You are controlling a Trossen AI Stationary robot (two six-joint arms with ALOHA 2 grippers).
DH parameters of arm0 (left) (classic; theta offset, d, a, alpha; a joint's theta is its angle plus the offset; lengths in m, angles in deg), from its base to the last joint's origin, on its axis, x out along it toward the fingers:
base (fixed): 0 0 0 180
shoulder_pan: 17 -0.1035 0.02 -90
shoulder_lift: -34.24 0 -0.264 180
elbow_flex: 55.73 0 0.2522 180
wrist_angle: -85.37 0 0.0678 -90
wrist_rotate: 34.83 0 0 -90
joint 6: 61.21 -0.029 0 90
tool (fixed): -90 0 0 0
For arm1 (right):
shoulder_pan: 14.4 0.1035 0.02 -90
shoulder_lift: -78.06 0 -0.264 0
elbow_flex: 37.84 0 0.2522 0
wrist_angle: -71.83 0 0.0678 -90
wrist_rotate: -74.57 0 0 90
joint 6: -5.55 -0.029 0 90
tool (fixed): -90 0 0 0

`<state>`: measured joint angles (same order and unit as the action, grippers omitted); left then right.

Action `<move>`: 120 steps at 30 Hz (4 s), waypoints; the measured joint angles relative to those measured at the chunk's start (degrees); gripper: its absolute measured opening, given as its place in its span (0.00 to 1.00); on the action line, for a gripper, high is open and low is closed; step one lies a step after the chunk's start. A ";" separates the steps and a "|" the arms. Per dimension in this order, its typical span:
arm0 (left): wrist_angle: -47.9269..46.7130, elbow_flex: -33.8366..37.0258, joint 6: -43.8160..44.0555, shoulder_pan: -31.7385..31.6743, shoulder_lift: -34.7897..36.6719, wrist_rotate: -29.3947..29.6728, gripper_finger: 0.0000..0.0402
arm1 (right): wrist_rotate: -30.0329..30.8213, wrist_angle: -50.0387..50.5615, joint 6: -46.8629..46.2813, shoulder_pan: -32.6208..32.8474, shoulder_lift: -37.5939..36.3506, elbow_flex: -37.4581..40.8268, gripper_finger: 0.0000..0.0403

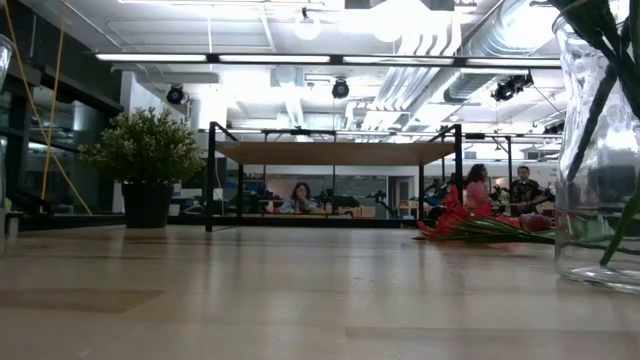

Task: Pick and place flowers into a vace then onto a shelf
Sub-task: Put the bottom orange flowers into the left transparent vase

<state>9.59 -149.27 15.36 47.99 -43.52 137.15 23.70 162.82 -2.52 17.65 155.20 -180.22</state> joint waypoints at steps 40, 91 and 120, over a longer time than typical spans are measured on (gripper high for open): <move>-4.47 19.60 21.32 5.55 0.00 -0.18 0.10 | -1.62 -8.35 0.53 -0.02 1.04 0.00 0.33; 10.57 33.37 30.19 5.53 -0.02 -4.68 0.13 | -2.22 -8.53 0.59 0.00 3.50 0.00 0.33; 11.46 33.39 27.39 5.53 -0.02 -8.18 0.17 | -2.26 -8.53 0.61 0.00 3.50 0.00 0.33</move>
<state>21.05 -115.88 42.75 53.52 -43.54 128.97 21.44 154.30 -1.91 17.65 158.70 -180.22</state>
